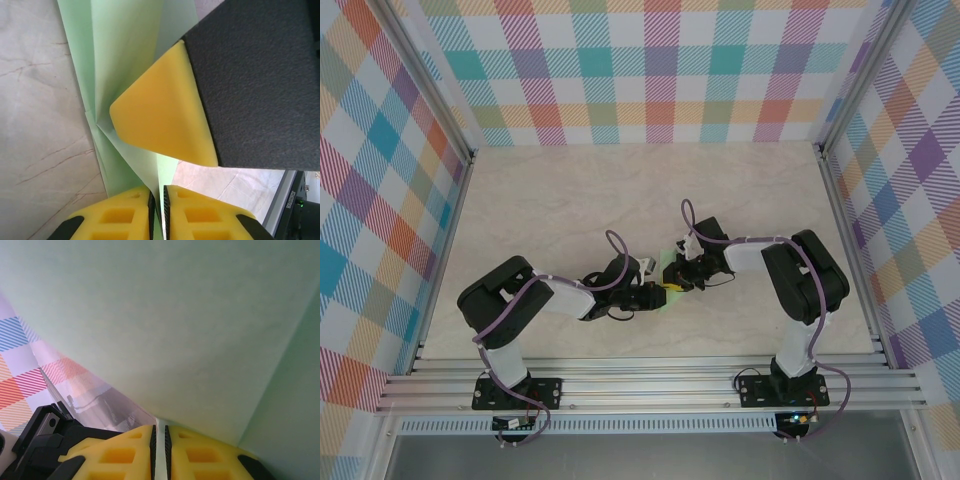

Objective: Fold a paper plane with a square sheet of paper (pick it up from the middle)
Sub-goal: Fourth fold the wing at the center of the table.

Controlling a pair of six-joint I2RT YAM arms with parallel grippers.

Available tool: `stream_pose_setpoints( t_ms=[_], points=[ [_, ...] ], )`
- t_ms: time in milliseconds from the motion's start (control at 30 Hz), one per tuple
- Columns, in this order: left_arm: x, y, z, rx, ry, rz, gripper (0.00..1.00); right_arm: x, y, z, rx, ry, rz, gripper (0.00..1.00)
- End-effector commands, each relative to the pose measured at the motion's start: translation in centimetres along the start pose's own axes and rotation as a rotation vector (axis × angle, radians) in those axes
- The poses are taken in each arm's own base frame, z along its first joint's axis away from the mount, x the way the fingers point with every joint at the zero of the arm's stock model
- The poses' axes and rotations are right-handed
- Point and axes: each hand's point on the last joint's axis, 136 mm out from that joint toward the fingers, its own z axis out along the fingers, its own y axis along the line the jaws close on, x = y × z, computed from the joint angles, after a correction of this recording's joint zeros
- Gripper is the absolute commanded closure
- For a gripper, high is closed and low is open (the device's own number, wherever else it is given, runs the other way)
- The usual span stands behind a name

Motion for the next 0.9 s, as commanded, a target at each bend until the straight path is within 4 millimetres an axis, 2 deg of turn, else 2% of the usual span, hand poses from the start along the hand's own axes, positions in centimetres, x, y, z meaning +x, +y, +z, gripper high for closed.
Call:
stream_pose_setpoints(
  t_ms=[0, 233, 333, 633, 867],
  points=[
    [1.7, 3.2, -0.5, -0.139, 0.04, -0.02, 0.81, -0.7, -0.5, 0.4, 0.035, -0.019, 0.004, 0.84],
    [1.8, 2.5, -0.6, -0.168, 0.069, 0.018, 0.79, -0.7, -0.6, 0.4, 0.036, -0.019, 0.006, 0.84],
    [2.3, 2.8, -0.4, -0.196, 0.088, 0.023, 0.79, -0.7, -0.6, 0.4, 0.035, -0.02, 0.006, 0.84],
    [2.7, 2.5, -0.1, -0.156, 0.078, -0.003, 0.98, -0.6, -0.7, 0.4, 0.04, -0.017, 0.01, 0.84],
    [2.0, 2.0, -0.4, -0.087, 0.05, -0.052, 1.0, -0.5, -1.0, 0.5, 0.046, -0.016, 0.011, 0.84]
  ],
)
